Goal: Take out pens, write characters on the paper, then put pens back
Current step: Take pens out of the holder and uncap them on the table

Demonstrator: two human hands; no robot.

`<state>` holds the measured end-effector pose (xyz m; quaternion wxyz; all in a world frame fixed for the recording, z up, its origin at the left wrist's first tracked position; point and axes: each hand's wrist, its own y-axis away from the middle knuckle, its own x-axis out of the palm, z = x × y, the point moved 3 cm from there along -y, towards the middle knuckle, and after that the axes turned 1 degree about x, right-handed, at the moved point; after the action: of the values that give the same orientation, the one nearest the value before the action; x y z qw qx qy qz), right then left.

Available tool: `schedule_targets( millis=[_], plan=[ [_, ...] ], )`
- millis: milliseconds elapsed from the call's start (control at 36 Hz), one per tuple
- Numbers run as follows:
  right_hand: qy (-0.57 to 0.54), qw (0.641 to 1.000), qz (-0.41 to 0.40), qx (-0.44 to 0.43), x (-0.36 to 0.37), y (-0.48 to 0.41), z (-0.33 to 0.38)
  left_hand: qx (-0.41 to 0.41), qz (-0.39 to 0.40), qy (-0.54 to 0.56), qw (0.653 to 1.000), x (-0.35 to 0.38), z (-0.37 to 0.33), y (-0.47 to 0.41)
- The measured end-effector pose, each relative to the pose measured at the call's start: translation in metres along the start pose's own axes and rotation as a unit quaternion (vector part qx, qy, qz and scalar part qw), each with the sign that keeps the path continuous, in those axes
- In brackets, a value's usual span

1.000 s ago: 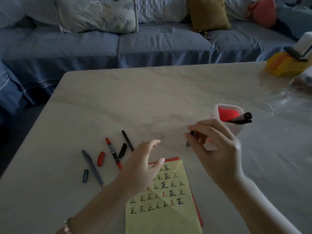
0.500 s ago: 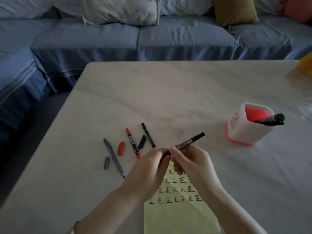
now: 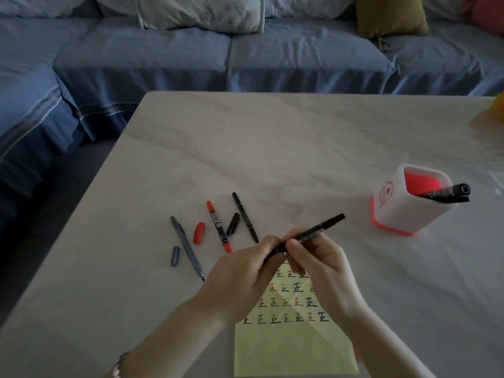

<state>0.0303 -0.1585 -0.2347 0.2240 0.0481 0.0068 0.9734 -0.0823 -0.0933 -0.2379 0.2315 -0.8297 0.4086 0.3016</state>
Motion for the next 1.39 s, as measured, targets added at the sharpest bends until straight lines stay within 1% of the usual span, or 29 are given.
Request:
schedule_targets(
  millis=[56, 111, 167, 222, 250, 306, 333, 417, 500, 583, 639, 722, 861, 1000, 1111, 1194, 1278, 1361, 1389],
  plan=[
    [-0.021, 0.999, -0.032, 0.014, -0.006, -0.006, 0.000, -0.030, -0.006, 0.002, 1.000, -0.002, 0.001, 0.000],
    [-0.004, 0.997, -0.063, 0.047, -0.015, -0.017, -0.001, -0.105, -0.028, 0.066, 0.992, -0.006, 0.007, 0.001],
    [0.061, 0.992, -0.057, 0.091, -0.024, -0.033, -0.002, -0.166, -0.065, 0.112, 0.978, -0.011, 0.017, 0.003],
    [0.151, 0.980, -0.020, 0.126, -0.028, -0.050, -0.004, -0.200, -0.097, 0.122, 0.967, -0.015, 0.025, 0.006],
    [0.211, 0.969, 0.001, 0.130, -0.029, -0.058, -0.005, -0.210, -0.111, 0.124, 0.963, -0.017, 0.029, 0.007],
    [0.328, 0.937, 0.029, 0.121, -0.029, -0.074, -0.010, -0.220, -0.136, 0.119, 0.958, -0.019, 0.038, 0.008],
    [0.365, 0.924, 0.029, 0.112, -0.027, -0.081, -0.012, -0.222, -0.148, 0.112, 0.957, -0.020, 0.042, 0.008],
    [0.408, 0.906, 0.025, 0.106, -0.017, -0.099, -0.021, -0.223, -0.175, 0.096, 0.954, -0.022, 0.053, 0.009],
    [0.458, 0.878, 0.037, 0.134, -0.006, -0.108, -0.034, -0.202, -0.201, 0.064, 0.956, -0.027, 0.056, 0.004],
    [0.494, 0.860, 0.016, 0.129, -0.001, -0.110, -0.043, -0.182, -0.210, 0.047, 0.959, -0.028, 0.056, -0.009],
    [0.496, 0.860, -0.007, 0.121, -0.001, -0.108, -0.044, -0.176, -0.211, 0.035, 0.961, -0.025, 0.056, -0.023],
    [0.480, 0.870, -0.025, 0.112, -0.003, -0.104, -0.047, -0.180, -0.202, 0.004, 0.963, -0.017, 0.056, -0.049],
    [0.452, 0.885, -0.035, 0.107, -0.014, -0.089, -0.049, -0.205, -0.109, -0.058, 0.971, 0.004, 0.050, -0.086],
    [0.441, 0.893, -0.047, 0.080, -0.043, -0.060, -0.035, -0.190, -0.040, -0.121, 0.973, 0.020, 0.052, -0.097],
    [0.443, 0.890, -0.088, 0.064, -0.083, -0.040, -0.017, -0.164, -0.031, -0.148, 0.975, 0.023, 0.056, -0.093],
    [0.454, 0.878, -0.147, 0.031, -0.113, -0.027, 0.001, -0.145, -0.036, -0.166, 0.975, 0.022, 0.058, -0.087],
    [0.464, 0.854, -0.235, -0.005, -0.143, -0.018, 0.025, -0.129, -0.043, -0.178, 0.975, 0.021, 0.055, -0.084],
    [0.470, 0.813, -0.338, -0.059, -0.176, -0.016, 0.047, -0.104, -0.059, -0.174, 0.978, 0.021, 0.045, -0.084],
    [0.465, 0.802, -0.371, -0.063, -0.187, -0.017, 0.052, -0.099, -0.059, -0.169, 0.979, 0.021, 0.042, -0.084]
  ],
)
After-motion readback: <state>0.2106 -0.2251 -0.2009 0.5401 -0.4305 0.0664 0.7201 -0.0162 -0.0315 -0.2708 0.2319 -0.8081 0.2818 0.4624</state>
